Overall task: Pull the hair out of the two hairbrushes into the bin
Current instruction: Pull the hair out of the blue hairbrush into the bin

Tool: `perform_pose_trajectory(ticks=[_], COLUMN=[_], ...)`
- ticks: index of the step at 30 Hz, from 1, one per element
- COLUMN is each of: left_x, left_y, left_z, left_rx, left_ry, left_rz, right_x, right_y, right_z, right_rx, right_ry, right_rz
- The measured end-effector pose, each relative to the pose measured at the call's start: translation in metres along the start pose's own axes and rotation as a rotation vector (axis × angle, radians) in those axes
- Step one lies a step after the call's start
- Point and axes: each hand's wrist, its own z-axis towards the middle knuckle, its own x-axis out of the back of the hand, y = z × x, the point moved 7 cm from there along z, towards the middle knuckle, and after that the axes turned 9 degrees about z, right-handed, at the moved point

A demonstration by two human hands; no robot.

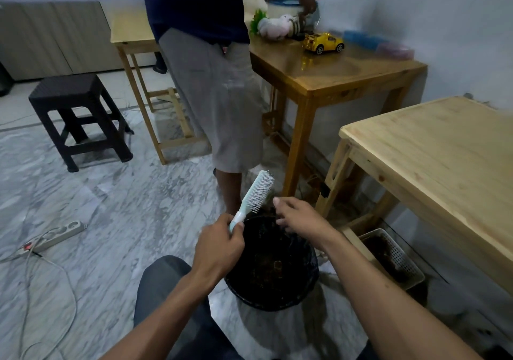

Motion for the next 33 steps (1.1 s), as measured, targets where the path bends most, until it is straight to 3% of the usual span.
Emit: perform_pose_trajectory(ticks=[3, 9, 20, 27, 33], left_x=[-0.003, -0.015, -0.018, -0.008, -0.005], left_y=[0.006, 0.014, 0.034, 0.068, 0.08], left_z=[0.0, -0.009, -0.005, 0.008, 0.005], left_rx=[-0.001, 0.039, -0.197, -0.281, -0.271], left_ry=[-0.045, -0.225, -0.189, -0.133, -0.123], left_rz=[-0.057, -0.347, -0.013, 0.02, -0.02], right_x=[-0.006, -0.002, 0.027, 0.06, 0.087], right_y=[-0.004, -0.023, -0.033, -0.056, -0.081], right_z=[0.004, 0.005, -0.002, -0.011, -0.024], right_rx=[-0.054, -0.001, 0.076, 0.11, 0.3], right_ry=[-0.039, -0.001, 0.158, 0.204, 0.312], right_rz=[0.278, 0.55, 0.536, 0.492, 0.358])
